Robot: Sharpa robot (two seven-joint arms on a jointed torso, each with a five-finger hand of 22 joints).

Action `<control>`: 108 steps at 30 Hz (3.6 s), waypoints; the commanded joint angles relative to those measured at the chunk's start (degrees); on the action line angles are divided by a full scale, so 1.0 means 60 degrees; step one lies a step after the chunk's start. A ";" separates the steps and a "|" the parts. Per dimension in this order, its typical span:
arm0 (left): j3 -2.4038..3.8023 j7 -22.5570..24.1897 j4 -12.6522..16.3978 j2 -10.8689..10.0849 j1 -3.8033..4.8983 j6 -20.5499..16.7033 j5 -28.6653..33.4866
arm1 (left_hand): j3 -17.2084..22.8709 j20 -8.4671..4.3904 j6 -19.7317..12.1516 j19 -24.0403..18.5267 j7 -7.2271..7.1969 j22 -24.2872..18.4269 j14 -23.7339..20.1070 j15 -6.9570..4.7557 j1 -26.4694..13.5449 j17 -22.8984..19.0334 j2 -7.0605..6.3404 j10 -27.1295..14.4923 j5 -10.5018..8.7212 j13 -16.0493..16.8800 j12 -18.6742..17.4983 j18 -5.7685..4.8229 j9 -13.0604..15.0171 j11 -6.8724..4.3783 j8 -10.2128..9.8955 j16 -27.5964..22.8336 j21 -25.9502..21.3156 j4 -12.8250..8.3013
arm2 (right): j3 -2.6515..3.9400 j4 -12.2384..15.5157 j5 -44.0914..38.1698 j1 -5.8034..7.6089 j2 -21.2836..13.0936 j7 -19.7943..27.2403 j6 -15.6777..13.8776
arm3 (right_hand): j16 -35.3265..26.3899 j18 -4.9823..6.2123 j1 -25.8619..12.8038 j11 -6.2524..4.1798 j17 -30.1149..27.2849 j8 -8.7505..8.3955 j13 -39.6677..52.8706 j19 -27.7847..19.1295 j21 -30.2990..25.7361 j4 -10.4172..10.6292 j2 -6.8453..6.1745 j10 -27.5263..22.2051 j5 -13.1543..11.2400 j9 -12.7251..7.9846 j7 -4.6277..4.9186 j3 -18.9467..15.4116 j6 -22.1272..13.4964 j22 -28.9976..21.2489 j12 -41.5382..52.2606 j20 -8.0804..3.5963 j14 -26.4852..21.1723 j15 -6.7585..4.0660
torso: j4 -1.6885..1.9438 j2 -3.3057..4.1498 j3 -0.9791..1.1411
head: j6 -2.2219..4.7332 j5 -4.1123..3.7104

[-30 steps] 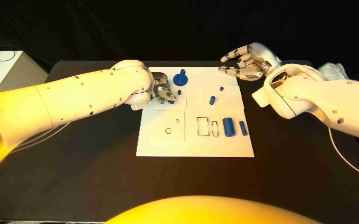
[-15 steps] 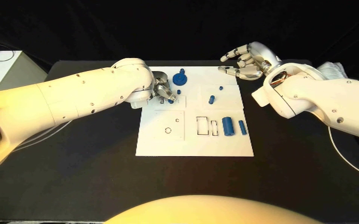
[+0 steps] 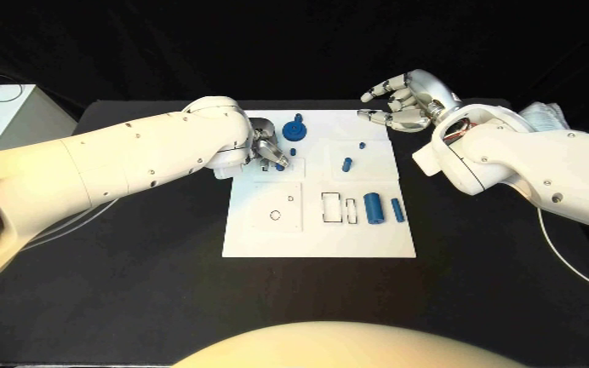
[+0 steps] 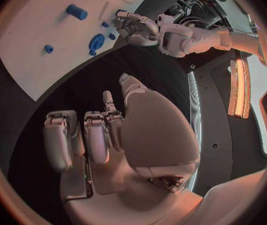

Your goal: Assemble the parts on the task board

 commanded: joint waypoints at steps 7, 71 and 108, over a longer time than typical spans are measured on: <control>-0.0063 -0.0068 -0.0086 0.0047 -0.0098 0.0234 -0.0246 | -0.0428 -0.0041 0.0195 0.0060 -0.0043 -0.0002 0.1005 -0.0063 0.0061 0.2509 0.0186 0.0008 -0.0110 0.0021 0.0003 -0.0174 0.0018 -0.0031 -0.0109 0.0059 -0.0067 -0.0060 | 0.0003 0.0009 -0.0009 -0.0005 -0.0006 0.0056 0.0091 | -0.0066 0.0091 -0.0102 0.0004 0.1867 0.0033 0.1863 0.0713 -0.0077 0.0033 -0.0007 0.0284 0.0038 -0.0016 -0.0005 0.0044 0.0022 0.2112 -0.0050 0.0004 0.0838 0.0017 | 0.0001 0.0007 -0.0008 | 0.0007 0.0000; -0.0039 -0.0090 -0.0377 0.0041 -0.0103 -0.0076 -0.0229 | -0.2267 -0.0064 0.0331 0.0132 -0.0069 0.0069 0.1007 -0.0084 0.0479 0.2513 0.0610 0.0022 -0.0457 0.0061 0.0043 -0.0187 0.0109 -0.0052 -0.0263 0.0061 -0.0090 0.1136 | 0.0003 -0.0003 -0.0004 -0.0006 -0.0027 0.0045 0.0114 | -0.0072 0.0095 -0.0275 0.0002 0.1858 0.0040 0.1876 0.0708 -0.0092 0.0052 0.0037 0.0301 0.0039 -0.0025 -0.0008 0.0053 0.0027 0.2103 -0.0030 0.0003 0.0836 0.0016 | 0.0009 0.0000 0.0002 | -0.0004 -0.0029; 0.0037 -0.0076 -0.0350 0.0107 -0.0098 -0.0045 0.0504 | -0.1477 -0.0010 0.0123 0.0069 0.0031 0.0025 0.0999 -0.0020 0.2419 0.2494 0.1174 -0.0163 -0.1558 -0.0148 -0.0124 -0.0172 0.0037 0.0022 -0.0698 0.0050 -0.0155 0.0713 | 0.0003 -0.0039 -0.0015 -0.0027 -0.0010 0.0001 0.0217 | -0.0075 0.0096 -0.0299 0.0000 0.1850 0.0042 0.1864 0.0705 -0.0099 0.0040 0.0044 0.0290 0.0042 -0.0027 -0.0011 0.0063 0.0028 0.2099 -0.0043 0.0002 0.0834 0.0014 | -0.0002 0.0004 -0.0003 | -0.0034 -0.0031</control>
